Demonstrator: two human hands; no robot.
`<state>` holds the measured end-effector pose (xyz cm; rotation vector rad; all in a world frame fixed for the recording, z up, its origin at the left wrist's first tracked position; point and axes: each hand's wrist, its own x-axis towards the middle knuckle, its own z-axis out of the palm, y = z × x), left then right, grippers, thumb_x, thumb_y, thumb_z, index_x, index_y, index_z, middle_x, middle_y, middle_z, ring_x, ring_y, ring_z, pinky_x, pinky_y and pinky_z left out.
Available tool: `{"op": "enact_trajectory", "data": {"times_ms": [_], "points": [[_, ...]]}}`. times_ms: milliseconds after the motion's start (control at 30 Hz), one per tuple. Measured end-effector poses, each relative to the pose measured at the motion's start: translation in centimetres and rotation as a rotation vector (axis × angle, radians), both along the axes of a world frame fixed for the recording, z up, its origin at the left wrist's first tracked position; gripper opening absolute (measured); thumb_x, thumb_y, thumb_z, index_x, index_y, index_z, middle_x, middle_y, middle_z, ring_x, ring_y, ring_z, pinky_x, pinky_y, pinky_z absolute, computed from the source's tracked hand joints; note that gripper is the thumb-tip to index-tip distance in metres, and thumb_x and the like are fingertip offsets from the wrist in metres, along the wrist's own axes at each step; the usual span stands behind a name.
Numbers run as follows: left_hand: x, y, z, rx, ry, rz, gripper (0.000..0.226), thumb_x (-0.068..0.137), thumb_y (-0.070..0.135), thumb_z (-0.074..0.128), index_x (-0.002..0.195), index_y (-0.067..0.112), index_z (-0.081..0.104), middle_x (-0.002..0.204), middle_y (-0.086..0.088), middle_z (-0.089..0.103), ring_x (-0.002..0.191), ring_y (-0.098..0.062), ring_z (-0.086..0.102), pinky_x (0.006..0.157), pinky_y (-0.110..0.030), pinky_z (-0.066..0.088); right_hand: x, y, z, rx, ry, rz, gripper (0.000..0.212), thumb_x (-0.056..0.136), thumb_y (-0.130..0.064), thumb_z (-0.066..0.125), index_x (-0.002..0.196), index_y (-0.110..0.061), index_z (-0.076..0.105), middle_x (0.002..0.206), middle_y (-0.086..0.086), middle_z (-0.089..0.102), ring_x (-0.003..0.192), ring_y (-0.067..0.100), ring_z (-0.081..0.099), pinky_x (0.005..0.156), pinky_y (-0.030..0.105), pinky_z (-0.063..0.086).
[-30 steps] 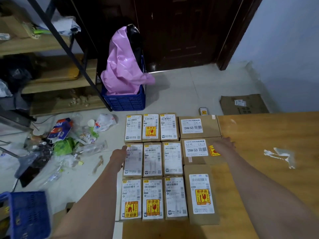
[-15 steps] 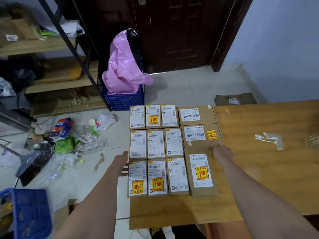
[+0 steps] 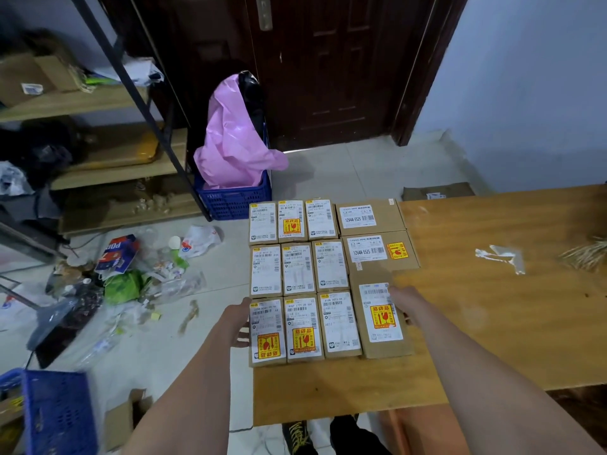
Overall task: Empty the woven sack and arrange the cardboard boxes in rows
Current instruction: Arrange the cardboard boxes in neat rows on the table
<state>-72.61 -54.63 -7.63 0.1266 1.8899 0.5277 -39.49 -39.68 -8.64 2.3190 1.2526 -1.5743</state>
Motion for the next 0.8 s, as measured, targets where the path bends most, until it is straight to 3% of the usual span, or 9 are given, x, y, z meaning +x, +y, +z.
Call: {"op": "enact_trajectory", "data": {"times_ms": [200,333,467,600,733,800], "points": [[0.3,0.0,0.3,0.010,0.019,-0.014,0.046,0.101,0.045,0.038,0.091,0.006,0.062,0.097,-0.019,0.069,0.088,-0.034,0.067,0.087,-0.045,0.056,-1.0,-0.5,1.2,0.010,-0.003,0.016,0.025,0.100,-0.031,0.044,0.102,-0.009,0.055,0.103,0.011,0.064,0.097,0.027,0.058,0.082,0.035,0.041],[0.3,0.1,0.6,-0.021,0.036,-0.041,0.045,0.100,0.047,0.039,0.113,0.006,0.055,0.114,-0.016,0.061,0.101,-0.033,0.056,0.087,-0.045,0.047,-1.0,-0.2,1.2,0.039,0.000,-0.002,0.023,0.100,-0.027,0.043,0.101,-0.007,0.054,0.107,0.013,0.063,0.096,0.027,0.057,0.081,0.034,0.040],[0.8,0.1,0.6,0.010,0.025,-0.031,0.049,0.100,0.045,0.041,0.111,0.002,0.063,0.095,-0.015,0.068,0.086,-0.031,0.064,0.082,-0.043,0.055,-1.0,-0.3,1.1,0.006,0.017,0.031,0.029,0.099,-0.031,0.045,0.107,-0.008,0.061,0.105,0.010,0.070,0.097,0.026,0.065,0.084,0.034,0.048],[1.0,-0.3,0.7,0.007,0.027,-0.053,0.047,0.099,0.043,0.043,0.115,0.003,0.063,0.098,-0.014,0.069,0.086,-0.029,0.065,0.081,-0.043,0.056,-0.9,-0.5,0.8,0.000,0.013,0.051,0.034,0.096,-0.030,0.047,0.110,-0.007,0.066,0.106,0.012,0.072,0.099,0.027,0.068,0.093,0.039,0.053],[0.9,0.0,1.5,-0.019,0.084,-0.061,0.052,0.100,0.042,0.042,0.134,0.003,0.047,0.128,-0.016,0.056,0.115,-0.036,0.054,0.091,-0.044,0.046,-1.0,-0.5,1.8,0.016,-0.012,0.061,0.032,0.098,-0.028,0.049,0.113,-0.003,0.063,0.113,0.012,0.067,0.091,0.025,0.058,0.080,0.034,0.043],[0.4,0.6,1.5,0.023,0.167,-0.060,0.052,0.100,0.037,0.041,0.139,0.003,0.042,0.134,-0.017,0.050,0.116,-0.035,0.049,0.091,-0.042,0.041,-0.7,-0.2,2.3,0.030,-0.036,0.047,0.033,0.093,-0.032,0.059,0.107,-0.002,0.057,0.112,0.010,0.064,0.093,0.024,0.055,0.080,0.034,0.043]]}}
